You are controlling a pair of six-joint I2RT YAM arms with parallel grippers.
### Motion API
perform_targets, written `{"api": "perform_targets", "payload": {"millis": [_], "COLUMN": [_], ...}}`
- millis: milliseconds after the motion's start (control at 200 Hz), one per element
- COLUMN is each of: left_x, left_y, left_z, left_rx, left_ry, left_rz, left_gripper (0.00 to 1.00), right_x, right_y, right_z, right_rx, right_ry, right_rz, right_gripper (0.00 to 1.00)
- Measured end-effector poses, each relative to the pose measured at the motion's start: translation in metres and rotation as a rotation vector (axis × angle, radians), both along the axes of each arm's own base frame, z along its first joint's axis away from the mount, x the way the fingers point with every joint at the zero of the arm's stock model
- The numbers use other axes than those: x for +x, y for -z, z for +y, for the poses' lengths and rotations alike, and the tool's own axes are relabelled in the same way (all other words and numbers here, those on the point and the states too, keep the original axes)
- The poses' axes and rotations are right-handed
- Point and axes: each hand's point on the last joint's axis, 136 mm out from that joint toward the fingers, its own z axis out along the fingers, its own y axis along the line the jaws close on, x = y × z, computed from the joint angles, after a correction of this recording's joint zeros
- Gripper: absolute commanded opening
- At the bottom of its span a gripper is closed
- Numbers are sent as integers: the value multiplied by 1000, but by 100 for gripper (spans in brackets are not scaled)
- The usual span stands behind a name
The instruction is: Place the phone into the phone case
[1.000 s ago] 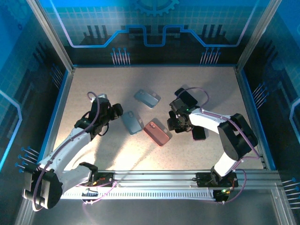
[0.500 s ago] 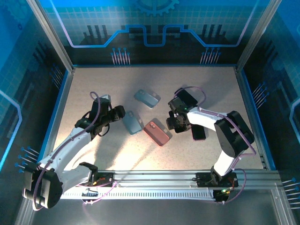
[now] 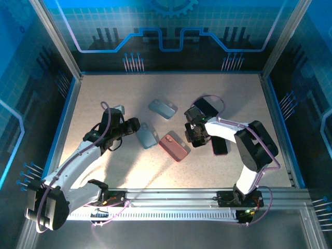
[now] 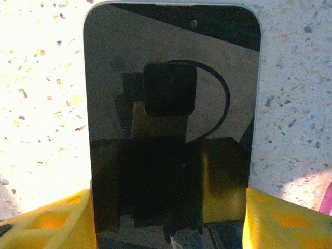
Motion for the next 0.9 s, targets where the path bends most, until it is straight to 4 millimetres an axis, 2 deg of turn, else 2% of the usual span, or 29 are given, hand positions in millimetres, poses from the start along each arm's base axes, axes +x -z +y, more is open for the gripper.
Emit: {"api": "perform_targets", "payload": {"millis": [175, 440, 550, 590, 760, 901], "left_x": [-3, -8, -11, -11, -14, -13], "left_y": [2, 16, 26, 31, 43, 41], "left_z": [-14, -47, -61, -65, -76, -78], "left_rx": [-35, -89, -99, -101, -97, -99], "left_ry": [51, 134, 163, 171, 196, 201], "left_rz": [13, 69, 104, 118, 153, 149], "left_gripper": [63, 63, 62, 62, 61, 61], "right_x": [2, 0, 0, -1, -1, 2], "right_y": [-4, -36, -46, -47, -43, -27], "right_z": [2, 12, 15, 15, 12, 0], "right_rx": [2, 66, 87, 86, 77, 59], "right_ry": [-24, -84, -103, -104, -102, -68], "right_rz": [-13, -64, -76, -76, -62, -22], "right_gripper": [56, 56, 68, 73, 80, 83]}}
